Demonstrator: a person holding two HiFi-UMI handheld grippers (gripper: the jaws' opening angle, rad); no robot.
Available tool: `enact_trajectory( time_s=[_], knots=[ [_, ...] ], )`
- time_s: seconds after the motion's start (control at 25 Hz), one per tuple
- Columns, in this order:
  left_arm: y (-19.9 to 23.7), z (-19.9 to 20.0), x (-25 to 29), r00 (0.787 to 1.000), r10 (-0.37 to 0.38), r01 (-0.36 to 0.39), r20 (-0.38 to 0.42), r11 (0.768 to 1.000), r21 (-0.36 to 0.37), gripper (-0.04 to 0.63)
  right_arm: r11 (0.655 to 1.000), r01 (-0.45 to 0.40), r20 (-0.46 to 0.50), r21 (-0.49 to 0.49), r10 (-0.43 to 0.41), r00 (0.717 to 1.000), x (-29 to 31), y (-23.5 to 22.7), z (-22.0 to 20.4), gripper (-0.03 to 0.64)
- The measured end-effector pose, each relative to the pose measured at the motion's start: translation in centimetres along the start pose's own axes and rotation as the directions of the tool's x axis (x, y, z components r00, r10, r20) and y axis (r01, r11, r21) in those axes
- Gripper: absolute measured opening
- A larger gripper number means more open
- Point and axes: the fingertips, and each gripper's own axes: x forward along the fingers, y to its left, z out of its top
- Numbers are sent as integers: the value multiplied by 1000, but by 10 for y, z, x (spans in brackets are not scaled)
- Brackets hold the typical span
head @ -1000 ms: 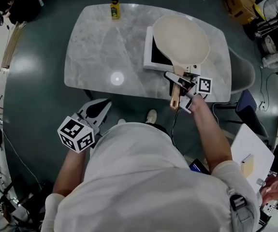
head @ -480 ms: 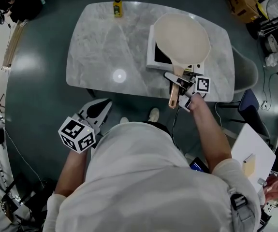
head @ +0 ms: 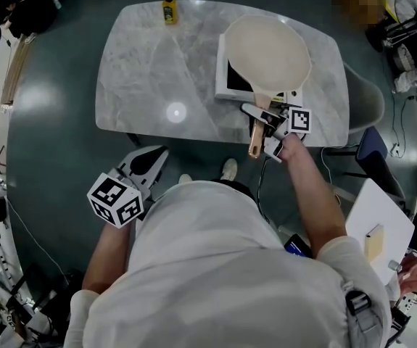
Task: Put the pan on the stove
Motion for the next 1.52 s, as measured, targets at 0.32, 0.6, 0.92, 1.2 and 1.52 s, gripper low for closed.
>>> enact_trajectory(
  time_s=[0.32, 0.6, 0.92, 1.2, 1.52],
  knots=[
    [-1, -1, -1, 1000, -10, 10, -4, 1000, -4, 18, 999, -38, 38, 25, 37, 999, 2, 3, 5, 232],
    [-4, -3, 3, 999, -29, 29, -15, 1000, -3, 18, 998, -38, 62, 59, 35, 997, -1, -1, 3, 298],
    [-6, -2, 7, 998, -50, 51, -25, 999, 7, 18, 997, -47, 116, 63, 40, 992, -11, 0, 8, 345],
    [-8, 1, 18, 996, -83, 84, -31, 996, 20, 19, 998, -28, 147, 54, 20, 989, -22, 0, 12, 373],
    [-17, -1, 22, 991, -127, 128, -42, 991, 23, 20, 999, 6, 219, 49, -17, 976, -47, 1, 10, 376]
  ],
)
